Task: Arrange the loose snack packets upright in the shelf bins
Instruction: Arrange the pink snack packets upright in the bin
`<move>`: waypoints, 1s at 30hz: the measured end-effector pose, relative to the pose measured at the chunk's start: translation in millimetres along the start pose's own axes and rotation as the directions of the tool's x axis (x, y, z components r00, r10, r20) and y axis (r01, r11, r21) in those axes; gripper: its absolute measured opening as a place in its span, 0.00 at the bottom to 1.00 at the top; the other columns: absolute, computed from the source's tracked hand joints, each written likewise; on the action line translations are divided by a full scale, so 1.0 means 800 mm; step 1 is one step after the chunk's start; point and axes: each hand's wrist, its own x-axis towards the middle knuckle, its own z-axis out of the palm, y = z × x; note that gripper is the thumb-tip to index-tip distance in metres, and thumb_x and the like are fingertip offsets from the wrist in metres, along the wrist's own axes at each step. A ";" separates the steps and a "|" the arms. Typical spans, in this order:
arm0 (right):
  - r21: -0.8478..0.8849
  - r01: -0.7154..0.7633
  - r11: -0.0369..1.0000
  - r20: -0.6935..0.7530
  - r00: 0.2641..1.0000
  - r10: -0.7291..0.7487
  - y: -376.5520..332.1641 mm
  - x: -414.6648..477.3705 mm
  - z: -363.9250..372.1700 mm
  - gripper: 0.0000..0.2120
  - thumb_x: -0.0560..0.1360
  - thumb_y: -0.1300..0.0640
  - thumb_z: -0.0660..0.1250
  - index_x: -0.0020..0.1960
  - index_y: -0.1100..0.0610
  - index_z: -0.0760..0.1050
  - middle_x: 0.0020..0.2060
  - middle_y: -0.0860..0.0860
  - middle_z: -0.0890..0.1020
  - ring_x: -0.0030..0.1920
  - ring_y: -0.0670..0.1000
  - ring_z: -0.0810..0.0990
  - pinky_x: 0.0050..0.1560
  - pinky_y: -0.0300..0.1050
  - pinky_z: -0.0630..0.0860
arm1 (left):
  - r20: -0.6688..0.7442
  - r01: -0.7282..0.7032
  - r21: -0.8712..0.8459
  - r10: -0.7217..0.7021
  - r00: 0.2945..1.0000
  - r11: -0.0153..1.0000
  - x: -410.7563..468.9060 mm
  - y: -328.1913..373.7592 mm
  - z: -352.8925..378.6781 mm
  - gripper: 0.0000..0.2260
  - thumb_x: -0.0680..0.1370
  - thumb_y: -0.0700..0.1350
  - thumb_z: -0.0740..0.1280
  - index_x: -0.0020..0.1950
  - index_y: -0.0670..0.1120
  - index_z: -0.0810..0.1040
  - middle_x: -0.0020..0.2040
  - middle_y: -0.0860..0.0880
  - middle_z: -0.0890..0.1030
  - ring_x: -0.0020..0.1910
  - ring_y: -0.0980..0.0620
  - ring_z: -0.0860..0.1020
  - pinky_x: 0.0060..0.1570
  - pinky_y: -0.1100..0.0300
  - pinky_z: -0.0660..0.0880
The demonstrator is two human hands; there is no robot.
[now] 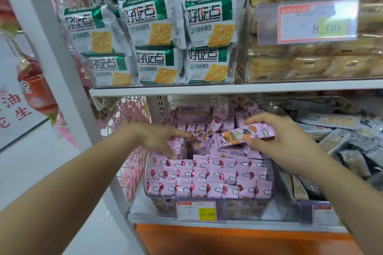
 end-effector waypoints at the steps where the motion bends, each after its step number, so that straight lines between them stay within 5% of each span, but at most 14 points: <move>1: -0.001 0.003 1.000 0.004 1.000 -0.003 0.001 0.000 0.000 0.11 0.73 0.58 0.70 0.52 0.46 0.74 0.43 0.38 0.74 0.20 0.42 0.69 0.26 0.32 0.67 | 0.011 0.008 -0.011 -0.008 1.000 1.000 0.000 -0.002 -0.001 0.34 0.75 0.51 0.70 0.76 0.59 0.56 0.78 0.54 0.54 0.76 0.51 0.55 0.73 0.54 0.55; 6: -0.019 -0.013 1.000 0.017 1.000 0.014 0.005 0.002 -0.001 0.12 0.73 0.56 0.70 0.54 0.45 0.74 0.44 0.42 0.76 0.21 0.46 0.72 0.26 0.34 0.68 | -0.040 0.078 0.140 -0.073 0.997 0.987 0.002 -0.005 0.006 0.34 0.77 0.60 0.62 0.78 0.56 0.50 0.78 0.51 0.55 0.76 0.50 0.57 0.72 0.55 0.57; 8: -0.007 -0.033 0.999 0.001 0.999 0.033 0.005 0.003 -0.002 0.12 0.73 0.55 0.71 0.54 0.44 0.74 0.51 0.40 0.75 0.34 0.57 0.81 0.39 0.43 0.75 | -0.075 0.113 0.267 -0.096 0.993 0.957 0.003 -0.004 0.013 0.32 0.78 0.63 0.58 0.78 0.57 0.47 0.79 0.51 0.53 0.77 0.47 0.52 0.74 0.49 0.53; 11: -0.007 -0.032 0.999 -0.013 0.999 0.032 0.005 0.002 -0.003 0.13 0.73 0.55 0.71 0.54 0.44 0.74 0.53 0.40 0.74 0.44 0.53 0.81 0.43 0.42 0.69 | -0.093 0.168 0.403 -0.143 0.985 0.900 0.006 0.001 0.022 0.30 0.80 0.64 0.50 0.78 0.57 0.44 0.79 0.51 0.49 0.77 0.45 0.45 0.74 0.41 0.44; 18: 0.005 -0.049 0.999 0.001 0.999 0.049 0.004 -0.001 -0.006 0.13 0.73 0.55 0.71 0.54 0.44 0.74 0.55 0.40 0.73 0.39 0.50 0.82 0.42 0.35 0.71 | -0.092 0.199 0.594 -0.179 0.979 0.780 0.013 0.011 0.021 0.28 0.81 0.63 0.45 0.78 0.56 0.42 0.79 0.49 0.47 0.77 0.42 0.43 0.72 0.36 0.43; 24: 0.014 -0.042 0.999 -0.003 0.999 0.042 0.005 -0.005 -0.012 0.12 0.73 0.56 0.70 0.54 0.43 0.74 0.51 0.38 0.74 0.46 0.56 0.81 0.36 0.29 0.69 | -0.132 0.184 0.486 -0.137 0.982 0.854 0.007 0.011 0.011 0.30 0.78 0.67 0.52 0.77 0.59 0.51 0.78 0.49 0.55 0.77 0.42 0.51 0.73 0.40 0.50; 28: 0.049 -0.014 0.999 -0.036 0.999 0.016 0.010 -0.003 -0.016 0.13 0.73 0.59 0.70 0.53 0.44 0.74 0.53 0.45 0.76 0.21 0.42 0.72 0.24 0.32 0.67 | -0.293 0.077 0.281 0.009 0.956 0.956 0.002 0.019 -0.002 0.24 0.80 0.59 0.59 0.74 0.54 0.65 0.71 0.50 0.70 0.68 0.49 0.70 0.66 0.57 0.66; 30: 0.046 -0.023 0.999 -0.054 0.998 0.025 0.015 -0.001 -0.016 0.13 0.73 0.58 0.70 0.53 0.43 0.74 0.53 0.48 0.77 0.17 0.44 0.67 0.23 0.32 0.66 | -0.355 0.025 0.190 0.045 0.934 0.982 0.005 0.029 -0.007 0.19 0.81 0.53 0.60 0.71 0.52 0.70 0.70 0.53 0.72 0.66 0.53 0.72 0.64 0.62 0.65</move>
